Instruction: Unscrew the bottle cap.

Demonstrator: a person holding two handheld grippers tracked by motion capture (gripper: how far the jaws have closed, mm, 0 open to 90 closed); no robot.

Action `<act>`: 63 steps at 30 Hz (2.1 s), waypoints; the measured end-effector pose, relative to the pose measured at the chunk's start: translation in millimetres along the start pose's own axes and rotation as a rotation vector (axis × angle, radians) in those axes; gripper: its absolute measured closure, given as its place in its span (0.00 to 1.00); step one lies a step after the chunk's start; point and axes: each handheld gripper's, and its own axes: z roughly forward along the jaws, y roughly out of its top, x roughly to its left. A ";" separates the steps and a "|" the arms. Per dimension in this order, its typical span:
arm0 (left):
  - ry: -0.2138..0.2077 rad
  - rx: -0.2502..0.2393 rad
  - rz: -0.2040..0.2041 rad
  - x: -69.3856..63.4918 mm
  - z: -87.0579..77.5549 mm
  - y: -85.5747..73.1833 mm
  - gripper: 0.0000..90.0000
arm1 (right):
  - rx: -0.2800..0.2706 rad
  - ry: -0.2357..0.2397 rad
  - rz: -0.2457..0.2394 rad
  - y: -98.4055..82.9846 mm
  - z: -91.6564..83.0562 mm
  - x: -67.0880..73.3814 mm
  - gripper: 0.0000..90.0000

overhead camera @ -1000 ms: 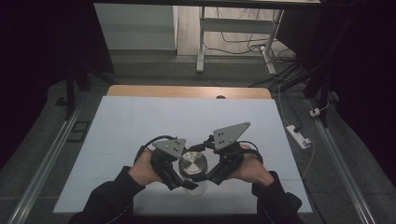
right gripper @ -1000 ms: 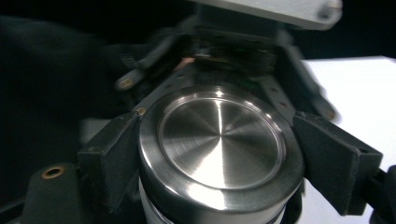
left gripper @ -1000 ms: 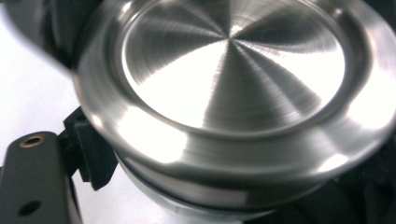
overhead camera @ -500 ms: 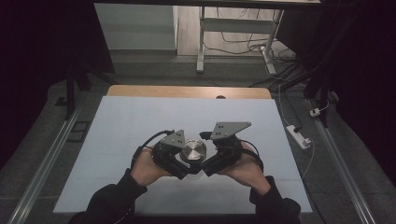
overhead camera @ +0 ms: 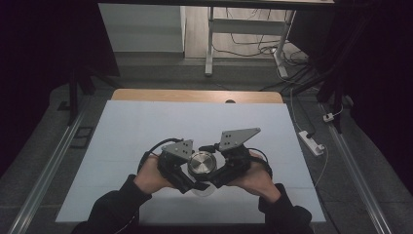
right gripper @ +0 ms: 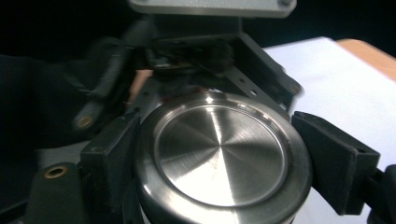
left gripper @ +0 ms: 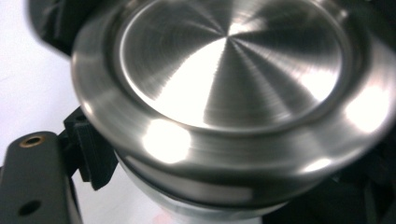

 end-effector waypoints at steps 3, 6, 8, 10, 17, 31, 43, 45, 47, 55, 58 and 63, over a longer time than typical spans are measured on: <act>-0.060 0.000 0.022 -0.8 0.6 -0.6 0.17 | -0.006 0.089 0.001 -0.7 -0.3 -1.0 0.21; -0.097 0.022 0.051 -2.1 3.6 -1.8 0.17 | 0.014 0.144 -0.008 -2.2 1.1 -2.0 0.21; -0.121 0.032 0.067 -2.9 5.6 -2.2 0.17 | 0.024 0.181 -0.026 -3.8 2.0 -2.8 0.21; -0.135 0.042 0.081 -4.0 7.0 -2.1 0.17 | 0.034 0.212 -0.040 -5.1 2.6 -3.1 0.21; -0.223 0.065 0.158 -12.0 12.2 0.0 0.17 | 0.036 0.351 -0.133 -8.6 5.6 1.1 0.21; 0.190 0.048 -0.073 4.6 2.0 -1.7 0.17 | -0.050 -0.138 -0.004 1.4 -19.1 -3.4 0.11; 0.131 0.045 -0.051 3.9 2.3 -2.6 0.17 | -0.009 -0.132 -0.025 -5.1 3.7 -2.7 0.22; 0.080 0.037 -0.029 2.9 2.9 -2.6 0.17 | -0.021 -0.049 -0.032 -6.9 0.0 -6.1 0.22; 0.012 0.021 -0.009 2.4 3.3 -3.6 0.17 | -0.025 0.012 -0.045 -7.8 -2.0 -7.2 0.22; -0.149 0.007 0.083 -4.8 9.5 -3.1 0.17 | -0.056 0.275 -0.116 -13.2 -4.2 -7.4 0.22; -0.174 0.009 0.104 -6.8 10.6 -2.6 0.17 | -0.066 0.317 -0.118 -13.8 -3.9 -7.7 0.22; -0.132 0.003 0.086 -4.5 8.8 -3.9 0.17 | -0.038 0.263 -0.094 -11.6 -3.9 -9.0 0.17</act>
